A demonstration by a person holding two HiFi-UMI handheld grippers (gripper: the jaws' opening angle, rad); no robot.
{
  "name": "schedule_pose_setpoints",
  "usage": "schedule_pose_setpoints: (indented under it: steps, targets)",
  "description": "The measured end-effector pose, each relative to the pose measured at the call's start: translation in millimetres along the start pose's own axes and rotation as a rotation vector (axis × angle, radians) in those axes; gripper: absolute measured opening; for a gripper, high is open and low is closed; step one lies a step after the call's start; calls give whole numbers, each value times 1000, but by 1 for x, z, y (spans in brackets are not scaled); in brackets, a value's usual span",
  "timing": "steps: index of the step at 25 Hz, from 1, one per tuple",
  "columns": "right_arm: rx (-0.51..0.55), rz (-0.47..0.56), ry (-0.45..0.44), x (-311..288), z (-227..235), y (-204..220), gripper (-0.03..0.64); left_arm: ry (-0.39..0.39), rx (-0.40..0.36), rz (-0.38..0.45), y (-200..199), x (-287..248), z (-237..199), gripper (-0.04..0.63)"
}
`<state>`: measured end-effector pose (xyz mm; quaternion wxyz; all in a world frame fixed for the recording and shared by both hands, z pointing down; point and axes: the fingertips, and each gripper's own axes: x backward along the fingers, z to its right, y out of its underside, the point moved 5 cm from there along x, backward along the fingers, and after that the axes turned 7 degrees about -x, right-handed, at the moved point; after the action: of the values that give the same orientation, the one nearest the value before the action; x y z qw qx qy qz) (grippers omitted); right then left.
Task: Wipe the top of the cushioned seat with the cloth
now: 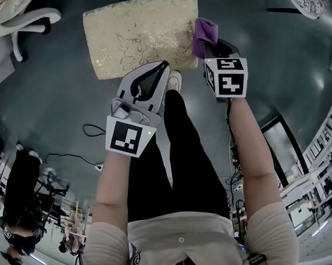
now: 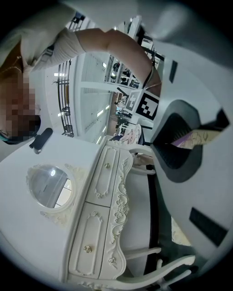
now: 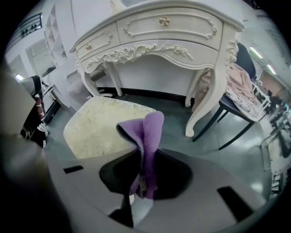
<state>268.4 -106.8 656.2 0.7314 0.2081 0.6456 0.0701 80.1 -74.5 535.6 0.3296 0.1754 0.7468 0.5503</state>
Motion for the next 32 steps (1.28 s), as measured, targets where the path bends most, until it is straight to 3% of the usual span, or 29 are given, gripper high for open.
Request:
schedule_pose_setpoints:
  steps: [4, 9, 21, 27, 32]
  targets:
    - [-1, 46, -16, 16, -30, -10, 80, 0, 33, 14, -4, 19, -4, 12]
    - [5, 51, -89, 20, -99, -12, 81, 2, 44, -2, -2, 60, -27, 12]
    - [37, 8, -266, -4, -283, -9, 81, -130, 27, -13, 9, 177, -118, 12]
    - [72, -43, -307, -25, -330, 6, 81, -174, 26, -31, 29, 205, -137, 12]
    - [33, -67, -290, -42, -329, 11, 81, -194, 64, -31, 43, 211, -143, 12]
